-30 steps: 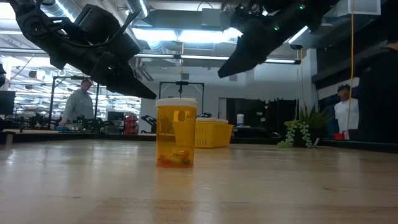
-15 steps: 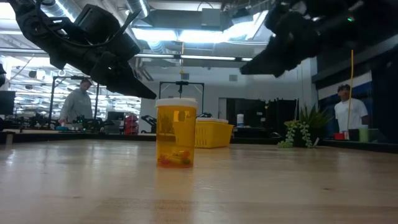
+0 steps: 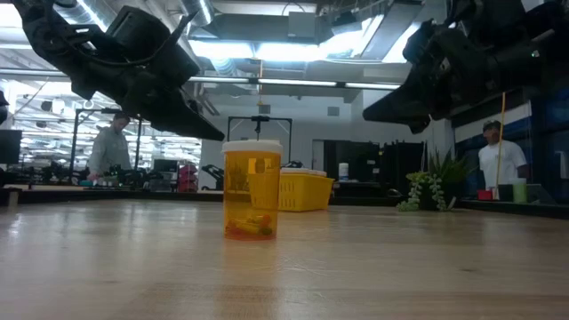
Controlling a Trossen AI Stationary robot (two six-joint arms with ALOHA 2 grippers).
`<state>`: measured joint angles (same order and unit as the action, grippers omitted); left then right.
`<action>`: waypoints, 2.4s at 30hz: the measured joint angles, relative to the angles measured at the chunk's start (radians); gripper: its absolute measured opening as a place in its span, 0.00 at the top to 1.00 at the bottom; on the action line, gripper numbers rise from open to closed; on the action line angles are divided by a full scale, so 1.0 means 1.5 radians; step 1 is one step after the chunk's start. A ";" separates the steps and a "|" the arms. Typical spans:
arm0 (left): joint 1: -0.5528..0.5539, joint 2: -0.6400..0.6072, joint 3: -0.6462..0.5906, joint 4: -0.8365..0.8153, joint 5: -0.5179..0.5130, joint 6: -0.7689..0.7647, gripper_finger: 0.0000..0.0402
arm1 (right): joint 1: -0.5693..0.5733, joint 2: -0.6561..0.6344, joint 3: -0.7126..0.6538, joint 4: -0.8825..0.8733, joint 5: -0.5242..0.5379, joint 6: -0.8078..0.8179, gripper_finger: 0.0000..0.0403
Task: Pick and place pill bottles into a basket
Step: Put the pill bottle into the bin
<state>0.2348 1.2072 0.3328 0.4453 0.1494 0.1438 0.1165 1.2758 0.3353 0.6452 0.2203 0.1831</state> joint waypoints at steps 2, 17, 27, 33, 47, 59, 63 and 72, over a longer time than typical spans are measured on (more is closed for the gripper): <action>0.000 0.000 0.000 0.000 0.003 0.015 0.62 | 0.000 0.000 0.000 0.002 0.000 -0.002 0.91; 0.000 0.000 0.000 0.005 -0.001 0.018 0.27 | 0.000 0.000 0.000 0.000 0.000 0.017 0.91; -0.013 0.000 0.000 0.004 -0.001 -0.041 0.27 | 0.000 0.000 0.000 0.000 -0.001 -0.003 0.91; -0.099 0.000 0.029 -0.009 -0.060 -0.078 0.27 | 0.000 0.000 0.000 0.000 -0.001 -0.021 0.91; -0.322 0.033 0.096 -0.123 -0.260 -0.180 0.27 | 0.000 0.000 0.000 -0.003 -0.001 -0.023 0.91; -0.416 0.076 0.103 -0.134 -0.207 -0.233 0.27 | 0.002 0.001 0.000 -0.018 -0.003 -0.024 0.91; -0.434 0.079 0.103 -0.148 -0.204 -0.234 0.27 | 0.002 0.001 0.000 -0.021 -0.003 -0.036 0.91; -0.453 0.079 0.100 -0.139 -0.207 -0.201 0.27 | 0.005 0.001 0.000 -0.013 -0.004 -0.020 0.91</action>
<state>-0.4446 1.3258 0.4830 0.2363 -0.1609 -0.1581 0.1235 1.2766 0.3355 0.6264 0.2143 0.1525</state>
